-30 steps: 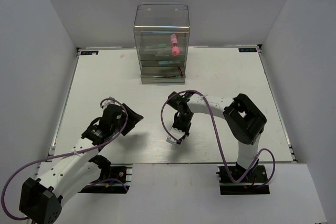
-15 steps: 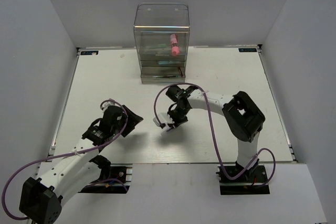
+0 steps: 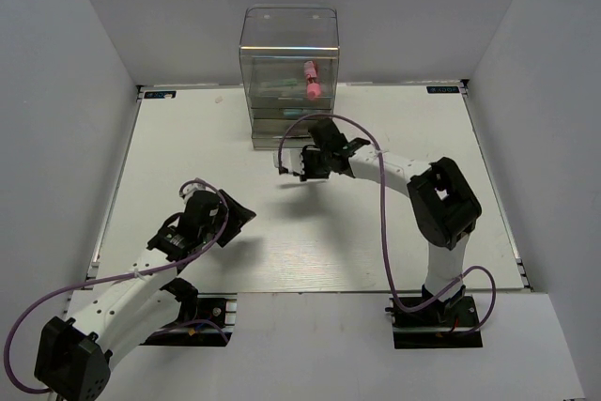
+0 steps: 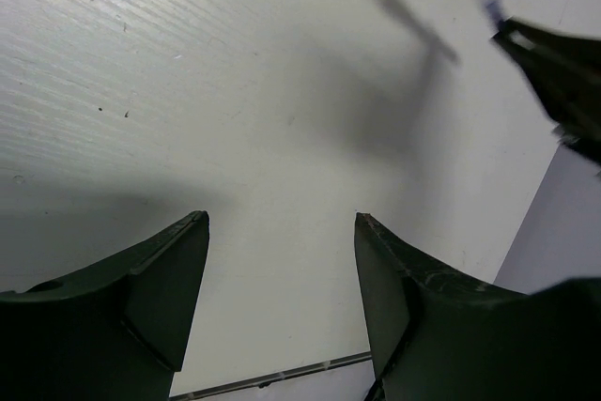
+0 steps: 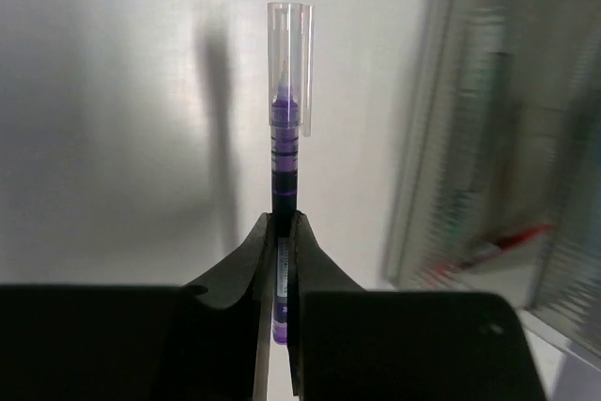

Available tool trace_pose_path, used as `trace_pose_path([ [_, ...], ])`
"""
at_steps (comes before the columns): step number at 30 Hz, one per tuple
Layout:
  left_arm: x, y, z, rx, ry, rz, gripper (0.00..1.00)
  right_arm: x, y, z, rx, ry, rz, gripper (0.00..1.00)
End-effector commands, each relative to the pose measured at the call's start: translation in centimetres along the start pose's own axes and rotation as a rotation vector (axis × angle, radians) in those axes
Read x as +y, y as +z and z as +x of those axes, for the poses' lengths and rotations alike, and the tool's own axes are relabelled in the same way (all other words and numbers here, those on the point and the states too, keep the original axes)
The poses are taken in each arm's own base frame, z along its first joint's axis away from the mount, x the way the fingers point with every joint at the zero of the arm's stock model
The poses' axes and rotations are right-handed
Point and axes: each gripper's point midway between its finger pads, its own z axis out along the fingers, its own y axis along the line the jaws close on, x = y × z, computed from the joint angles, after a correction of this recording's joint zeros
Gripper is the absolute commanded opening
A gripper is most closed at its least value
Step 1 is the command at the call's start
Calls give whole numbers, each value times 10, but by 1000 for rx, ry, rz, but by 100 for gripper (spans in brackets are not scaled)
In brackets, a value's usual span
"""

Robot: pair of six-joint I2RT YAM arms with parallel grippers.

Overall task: Sort the stationery into containers
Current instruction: Pick up the pen from the center of the board, then place the pen in the drawer, then close the drawer in the storage box.

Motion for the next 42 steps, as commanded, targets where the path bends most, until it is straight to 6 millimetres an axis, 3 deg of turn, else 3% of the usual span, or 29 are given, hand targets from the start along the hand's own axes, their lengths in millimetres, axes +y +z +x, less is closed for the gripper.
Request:
trace_pose_path([
  [1,2,0,1,-2,-5,5,73,-87,-31,-31,-78,-25,304,0],
  [8,2,0,1,-2,-5,5,73,-145,-37,-26,-54,-44,511,0],
  [12,2,2,0,-2,-5,5,73,-154,-22,-19,-25,-82,527,0],
  [14,1,3,0,-2,-5,5,73,-166,-25,-25,-25,-103,553,0],
  [20,4,8,2,7,-4,-15,73,-186,-1,-10,6,-93,565,0],
  [21,6,9,3,11,-3,-23,73,-191,-2,-11,3,-92,571,4],
  [22,6,9,3,11,-3,-23,73,-189,4,-7,10,-87,562,19],
  [24,6,9,3,11,-3,-23,73,-190,5,-7,5,-84,547,36],
  [27,6,9,3,11,-3,-23,73,-183,6,-10,-19,-78,504,40],
  [31,4,9,2,7,-4,-15,73,-174,5,-18,-71,-62,446,20],
  [33,3,11,3,16,-4,-12,73,-164,5,-18,-86,-42,391,2],
  [36,5,13,5,21,-3,-24,73,-155,2,-38,-192,-54,299,0],
  [37,5,14,5,22,-3,-25,73,-135,6,-34,-197,-39,203,0],
  [39,0,13,4,26,-4,-13,73,-117,9,-38,-228,-85,101,0],
  [42,2,14,5,30,-3,-21,73,-105,11,-37,-245,-87,45,0],
])
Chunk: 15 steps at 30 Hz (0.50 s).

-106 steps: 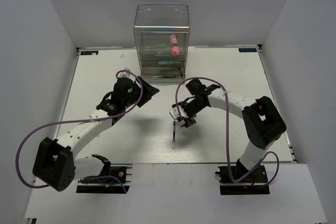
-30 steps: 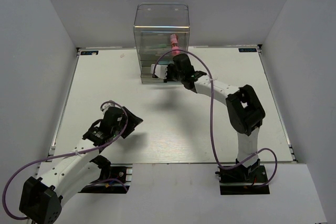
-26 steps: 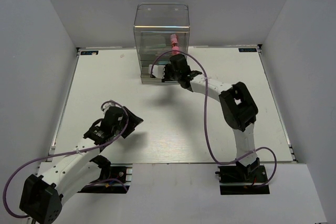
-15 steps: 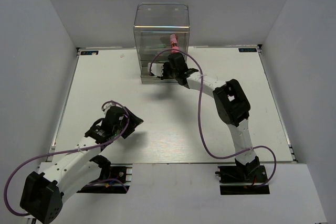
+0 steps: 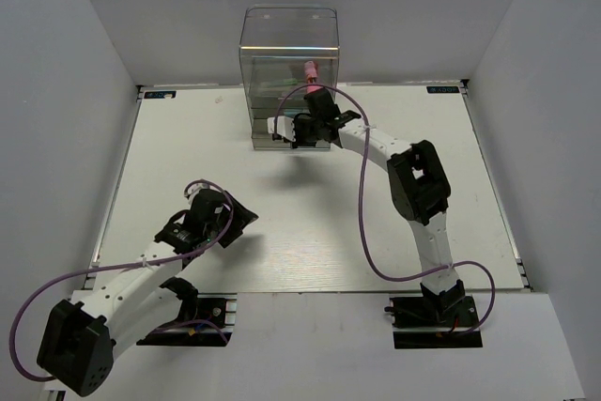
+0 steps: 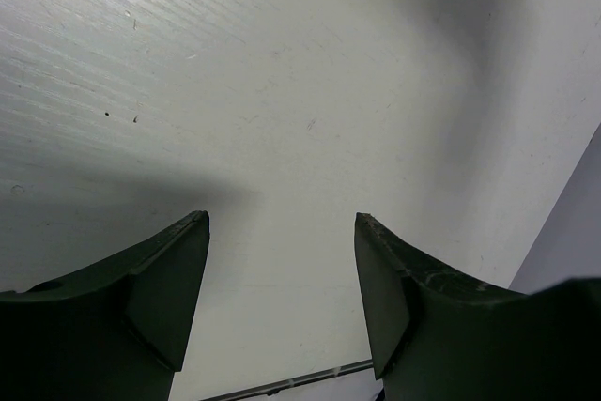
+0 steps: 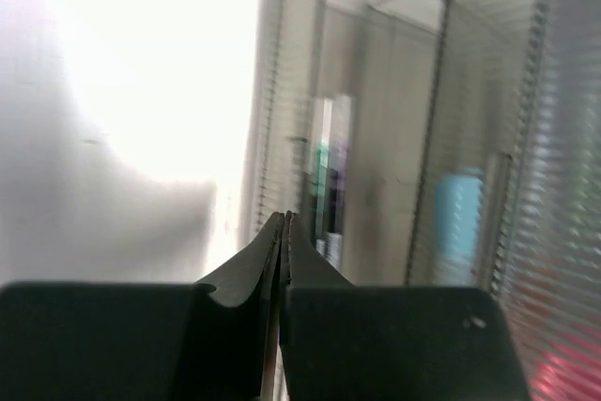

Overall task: Sort the stationery into containers
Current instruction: Close the drawer in the storage box.

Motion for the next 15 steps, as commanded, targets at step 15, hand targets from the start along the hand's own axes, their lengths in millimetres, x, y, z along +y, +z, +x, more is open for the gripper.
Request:
trace_pose_path([
  [15,-4,-3,-1,0,-6,21,73,-26,15,33,154,76,72,0],
])
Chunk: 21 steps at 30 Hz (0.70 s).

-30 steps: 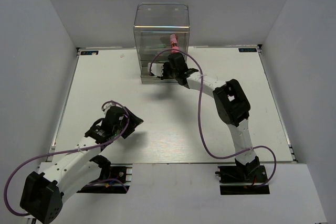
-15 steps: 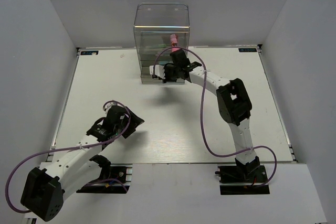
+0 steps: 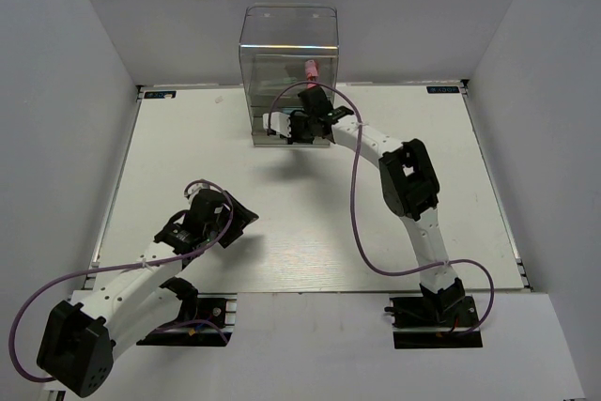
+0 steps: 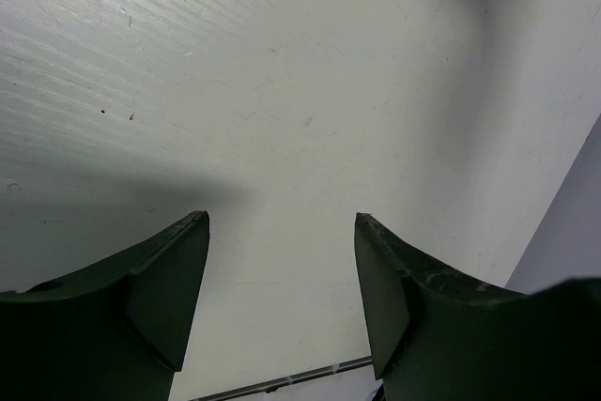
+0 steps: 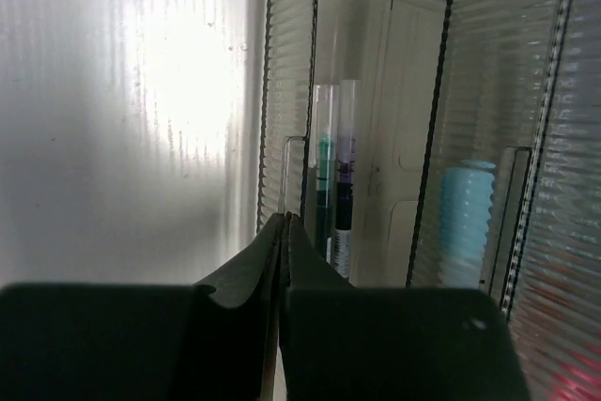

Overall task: Sort the stationery into containers
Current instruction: Close the drawer in the storage box.

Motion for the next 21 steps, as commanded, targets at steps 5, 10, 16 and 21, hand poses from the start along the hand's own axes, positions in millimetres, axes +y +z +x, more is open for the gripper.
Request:
trace_pose_path([
  [5,-3,-2,-2,-6,-6,14,73,-20,6,23,95,42,103,0],
  [10,-3,-2,-2,-6,-6,14,73,-40,6,32,128,51,214,0],
  [16,-3,-2,-2,-6,-6,14,73,-60,3,42,180,40,342,0],
  [21,-3,-2,-2,-6,-6,14,73,-71,0,49,211,42,399,0],
])
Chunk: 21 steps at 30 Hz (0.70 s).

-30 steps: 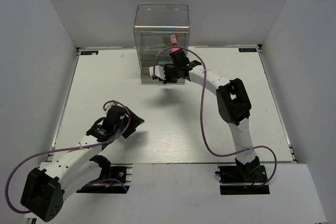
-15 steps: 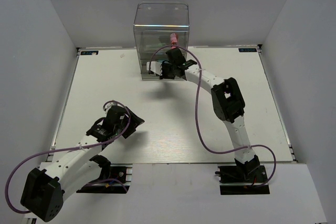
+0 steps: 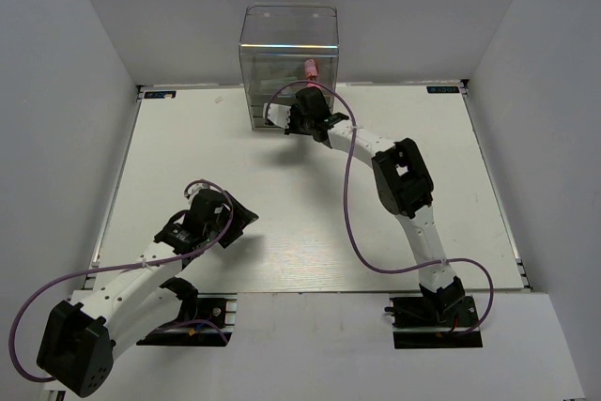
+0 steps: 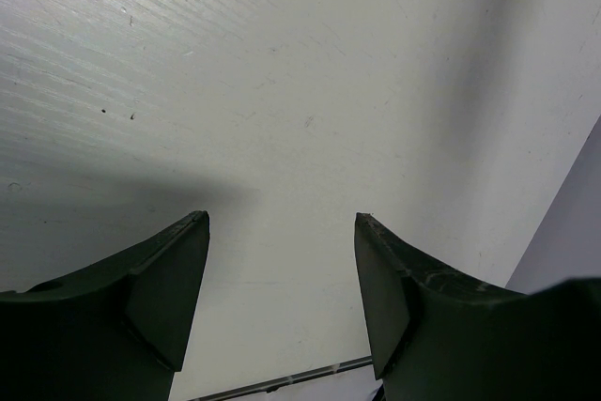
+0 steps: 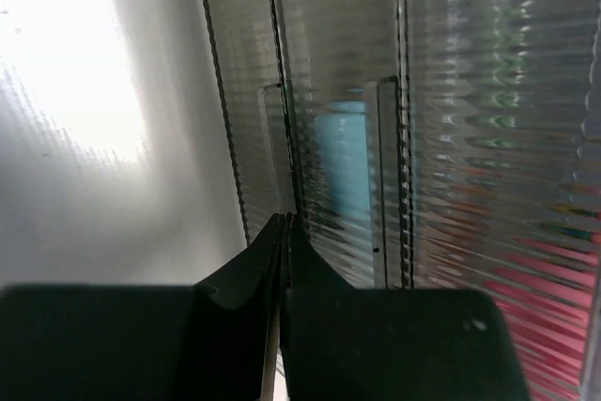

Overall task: Sort the stationery into containers
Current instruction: Close the drawer in the storage box, then reset both arms

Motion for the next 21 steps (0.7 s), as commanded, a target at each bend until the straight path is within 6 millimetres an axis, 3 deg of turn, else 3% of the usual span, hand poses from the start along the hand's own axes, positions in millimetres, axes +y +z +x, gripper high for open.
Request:
trace_pose_path([
  [1,-3,-2,-2,-7,-6,16,73,-17,-3,11,31,22,71,0],
  [2,-3,-2,-2,-7,-6,16,73,-11,-5,0,-29,22,25,0],
  [6,-3,-2,-2,-7,-6,16,73,15,-21,-14,-116,-18,-102,0],
  [13,-1,-1,-1,-3,-5,7,73,30,-24,-19,-135,-11,-183,0],
  [16,-1,-1,-1,-3,-5,7,73,40,-37,-27,-178,2,-272,0],
  [18,-1,-1,-1,-3,-5,7,73,57,-47,-29,-199,54,-338,0],
  [20,-3,-2,-2,-7,-6,16,73,68,-58,-25,-201,110,-376,20],
  [21,-5,-3,-3,-10,-6,24,73,60,-72,-34,-214,133,-359,48],
])
